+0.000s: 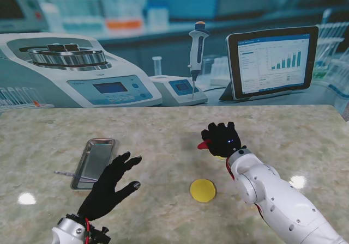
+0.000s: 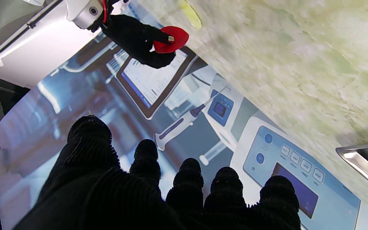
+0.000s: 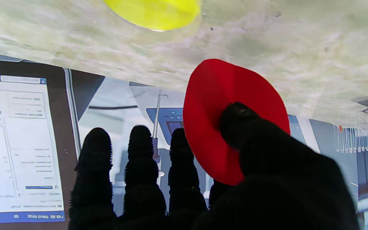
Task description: Line a culture dish with filter paper and press it flat with a glass rod
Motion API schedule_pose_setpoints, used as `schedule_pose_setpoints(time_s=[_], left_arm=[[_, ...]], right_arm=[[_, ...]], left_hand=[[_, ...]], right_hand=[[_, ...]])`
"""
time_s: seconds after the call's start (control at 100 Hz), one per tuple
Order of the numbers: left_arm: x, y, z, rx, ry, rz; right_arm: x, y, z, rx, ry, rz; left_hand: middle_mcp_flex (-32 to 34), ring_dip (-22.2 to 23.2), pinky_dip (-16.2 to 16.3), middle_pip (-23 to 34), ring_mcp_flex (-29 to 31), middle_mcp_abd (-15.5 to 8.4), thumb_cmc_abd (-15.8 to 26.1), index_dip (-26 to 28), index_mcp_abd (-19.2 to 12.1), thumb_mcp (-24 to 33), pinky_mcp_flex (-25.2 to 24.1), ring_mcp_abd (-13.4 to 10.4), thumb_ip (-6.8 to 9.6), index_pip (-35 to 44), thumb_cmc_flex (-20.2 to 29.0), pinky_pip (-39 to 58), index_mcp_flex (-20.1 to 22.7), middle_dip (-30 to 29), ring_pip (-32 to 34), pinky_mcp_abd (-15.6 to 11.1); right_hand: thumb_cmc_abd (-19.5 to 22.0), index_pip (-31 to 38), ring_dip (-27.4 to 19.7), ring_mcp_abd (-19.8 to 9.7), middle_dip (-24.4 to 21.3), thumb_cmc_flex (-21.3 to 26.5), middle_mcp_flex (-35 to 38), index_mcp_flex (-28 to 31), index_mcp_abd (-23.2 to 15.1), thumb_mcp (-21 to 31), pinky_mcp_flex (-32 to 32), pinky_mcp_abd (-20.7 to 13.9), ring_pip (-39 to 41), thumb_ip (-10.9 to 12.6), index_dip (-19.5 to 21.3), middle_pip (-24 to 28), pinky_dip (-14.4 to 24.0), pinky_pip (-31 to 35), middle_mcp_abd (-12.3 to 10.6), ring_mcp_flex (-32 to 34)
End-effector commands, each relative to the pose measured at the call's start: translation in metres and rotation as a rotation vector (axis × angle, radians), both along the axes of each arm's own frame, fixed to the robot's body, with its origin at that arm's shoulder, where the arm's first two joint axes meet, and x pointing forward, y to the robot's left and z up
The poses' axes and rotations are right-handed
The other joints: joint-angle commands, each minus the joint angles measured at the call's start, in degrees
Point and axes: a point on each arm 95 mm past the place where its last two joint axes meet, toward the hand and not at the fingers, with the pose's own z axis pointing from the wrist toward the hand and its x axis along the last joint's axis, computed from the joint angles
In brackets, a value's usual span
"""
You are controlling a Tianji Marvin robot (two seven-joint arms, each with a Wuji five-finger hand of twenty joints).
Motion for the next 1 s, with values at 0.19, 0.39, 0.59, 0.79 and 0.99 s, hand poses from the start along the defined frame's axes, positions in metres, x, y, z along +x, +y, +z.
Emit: schedule_pose_setpoints(time_s=[0.19,0.39,0.59,0.79,0.99], left_arm=[[-0.003,-0.001,-0.003,0.005,0.012,-0.017],[-0.002,0.002,-0.001,0.011,0.009,-0.014],[-0.002,0.003,-0.001,0.017,0.01,-0.015],[-0.002,0.004,-0.001,0.022,0.009,-0.015],[-0.001,0.005,-0.001,0.027,0.009,-0.015]], right_arm=[[0.02,-0.022,-0.004,-0.068,0.009,-0.039],[0.032,-0.031,-0.011,-0.101,0.026,-0.055],[0.04,-0.037,-0.02,-0.129,0.039,-0.061],[0.046,-0.041,-0.028,-0.145,0.034,-0.07],[0.051,-0.042,-0.031,-0.144,0.02,-0.071]], left_hand=[[-1.1,0.7,1.3,0.4,-1.5,-0.7,0.6,0.5,-1.4,-0.5,0.0,-1.3,1.48,1.0,0.9,-2.3,0.0,1.3,-0.5,-1.1],[-1.0,0.7,1.2,0.4,-1.5,-0.6,0.6,0.5,-1.4,-0.5,0.0,-1.3,1.48,1.0,0.9,-2.3,0.1,1.3,-0.5,-1.1],[-1.0,0.7,1.2,0.4,-1.5,-0.6,0.6,0.5,-1.4,-0.5,0.0,-1.3,1.49,1.0,0.9,-2.3,0.1,1.3,-0.5,-1.0],[-1.0,0.7,1.2,0.4,-1.5,-0.6,0.6,0.5,-1.4,-0.5,0.0,-1.3,1.49,1.0,0.9,-2.3,0.1,1.3,-0.5,-1.1],[-1.0,0.6,1.2,0.4,-1.5,-0.6,0.7,0.5,-1.4,-0.5,0.0,-1.3,1.49,1.0,0.9,-2.3,0.1,1.3,-0.5,-1.1]], right_hand=[[0.0,1.7,0.6,-0.5,0.1,1.3,0.2,2.6,-0.9,1.5,0.2,1.0,1.1,-1.2,-0.2,-0.2,1.0,1.9,-1.3,1.8],[0.1,1.5,0.6,-0.5,0.1,1.1,0.1,2.4,-1.3,1.4,0.4,1.1,1.2,-1.3,-0.3,-0.3,1.0,2.0,-1.3,2.0],[0.0,0.9,0.7,-0.5,0.0,0.7,0.0,2.4,-2.3,1.0,0.6,1.1,1.2,-1.6,-0.6,-0.4,1.0,2.1,-1.3,2.1],[-1.1,0.9,0.7,-0.4,-0.1,-0.3,0.2,2.2,-2.4,1.4,1.0,1.2,1.4,-1.8,-0.6,-0.4,1.0,2.2,-1.2,2.3],[-2.7,1.5,0.9,-0.4,0.0,-1.9,0.3,1.8,-2.1,3.1,1.4,1.2,2.0,-2.2,-0.1,0.0,1.0,2.7,-1.0,2.4]])
